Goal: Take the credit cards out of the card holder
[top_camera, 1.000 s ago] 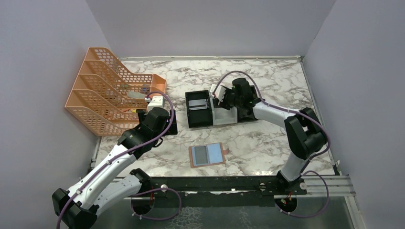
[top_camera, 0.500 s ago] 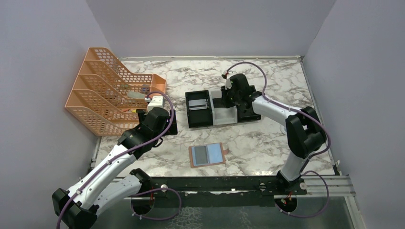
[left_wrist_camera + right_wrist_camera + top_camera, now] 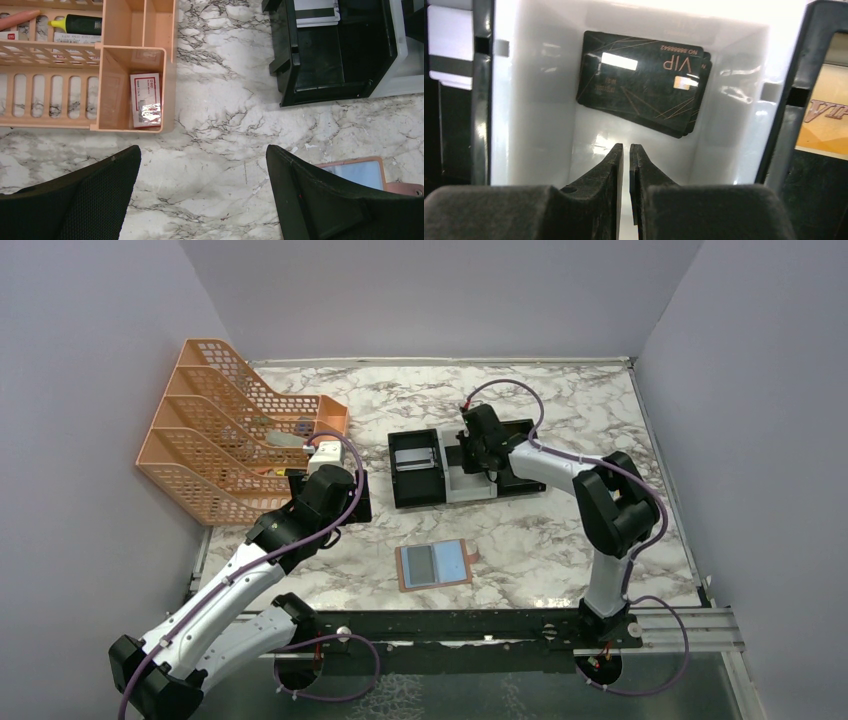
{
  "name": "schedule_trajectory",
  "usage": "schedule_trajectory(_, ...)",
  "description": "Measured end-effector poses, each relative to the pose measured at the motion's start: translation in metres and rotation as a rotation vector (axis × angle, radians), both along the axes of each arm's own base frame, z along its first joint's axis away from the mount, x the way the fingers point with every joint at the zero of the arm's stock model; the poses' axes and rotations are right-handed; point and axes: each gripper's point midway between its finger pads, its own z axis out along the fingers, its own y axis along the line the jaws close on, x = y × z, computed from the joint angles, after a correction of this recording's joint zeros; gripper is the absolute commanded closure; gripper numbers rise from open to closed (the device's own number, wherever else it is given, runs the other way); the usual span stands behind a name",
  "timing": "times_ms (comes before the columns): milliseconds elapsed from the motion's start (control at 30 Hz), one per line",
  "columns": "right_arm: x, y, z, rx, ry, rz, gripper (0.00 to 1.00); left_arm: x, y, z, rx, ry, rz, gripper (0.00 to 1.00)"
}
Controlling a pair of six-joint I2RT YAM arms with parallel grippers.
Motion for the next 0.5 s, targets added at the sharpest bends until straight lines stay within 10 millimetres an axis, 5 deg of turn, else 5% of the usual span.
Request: schedule_trajectory(500,0.012,0.001,-0.015,-0.083,-0.013,-0.062,0.88,0.000,0.000,-0.001,0.002,0.003,-0.001,0.01)
